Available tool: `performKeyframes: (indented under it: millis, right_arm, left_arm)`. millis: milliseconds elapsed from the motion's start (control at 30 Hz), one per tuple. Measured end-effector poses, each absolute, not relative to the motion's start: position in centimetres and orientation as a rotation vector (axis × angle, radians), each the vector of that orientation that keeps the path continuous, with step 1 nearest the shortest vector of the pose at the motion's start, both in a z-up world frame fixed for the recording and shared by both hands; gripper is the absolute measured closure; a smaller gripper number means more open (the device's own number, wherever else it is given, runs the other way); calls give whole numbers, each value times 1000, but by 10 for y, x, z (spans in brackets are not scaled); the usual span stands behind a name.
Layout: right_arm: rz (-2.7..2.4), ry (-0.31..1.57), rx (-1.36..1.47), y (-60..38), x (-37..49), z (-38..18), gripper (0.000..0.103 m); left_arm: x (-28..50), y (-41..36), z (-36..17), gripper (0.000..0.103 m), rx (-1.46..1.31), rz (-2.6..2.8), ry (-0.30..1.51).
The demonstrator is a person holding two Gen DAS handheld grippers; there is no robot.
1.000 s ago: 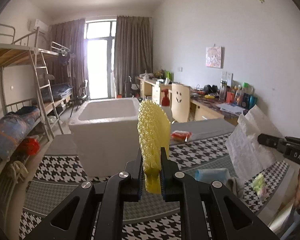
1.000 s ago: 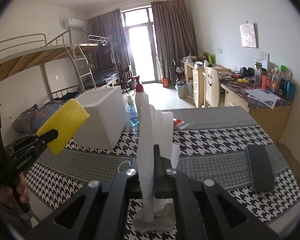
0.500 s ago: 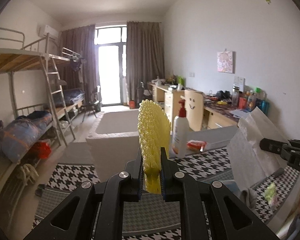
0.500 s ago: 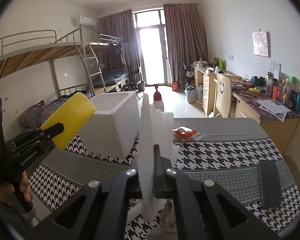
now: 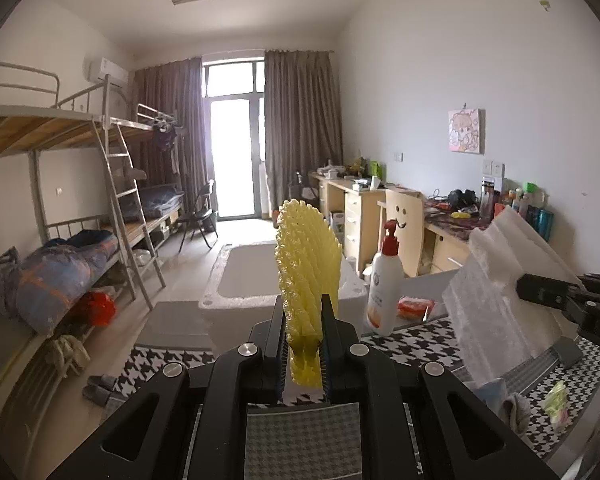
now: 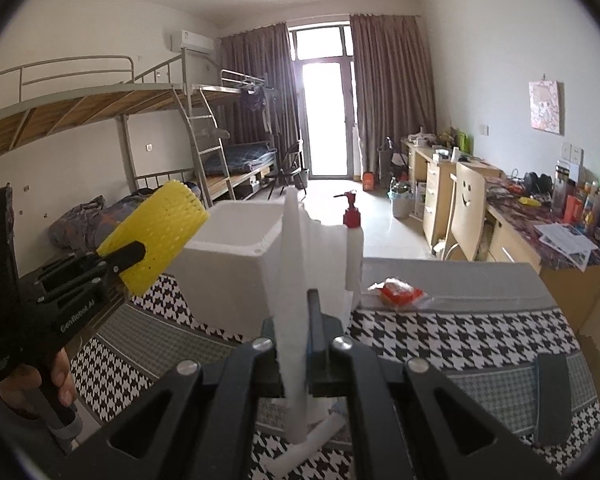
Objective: Organize soft objects
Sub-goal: 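Lower the left tool over the white foam box and open to drop the foam sleeve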
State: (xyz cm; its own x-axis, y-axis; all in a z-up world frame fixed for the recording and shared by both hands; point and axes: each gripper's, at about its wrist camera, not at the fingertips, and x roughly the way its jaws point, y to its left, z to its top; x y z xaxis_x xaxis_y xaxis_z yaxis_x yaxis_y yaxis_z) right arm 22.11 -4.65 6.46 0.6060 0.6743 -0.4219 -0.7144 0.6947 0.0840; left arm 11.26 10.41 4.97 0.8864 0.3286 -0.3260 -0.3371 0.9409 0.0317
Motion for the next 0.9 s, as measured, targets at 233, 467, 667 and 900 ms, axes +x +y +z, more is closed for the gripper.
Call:
performKeyframes:
  millis: [233,467,667,900]
  right_arm:
    - [828,432,-115,-31,227,78,98]
    - [852,407,-135,-16,227,90,98]
    - [866,388,-146,-5,227,98,98]
    - [882,371,-160,7,228,105,98]
  left_arm:
    - [122,109,60,89,-29,332,329]
    - [133,116,65,89,-32,335,339]
    - [137,121,67,90,-38,333,340]
    - [147,128,72,91,-40,349,337]
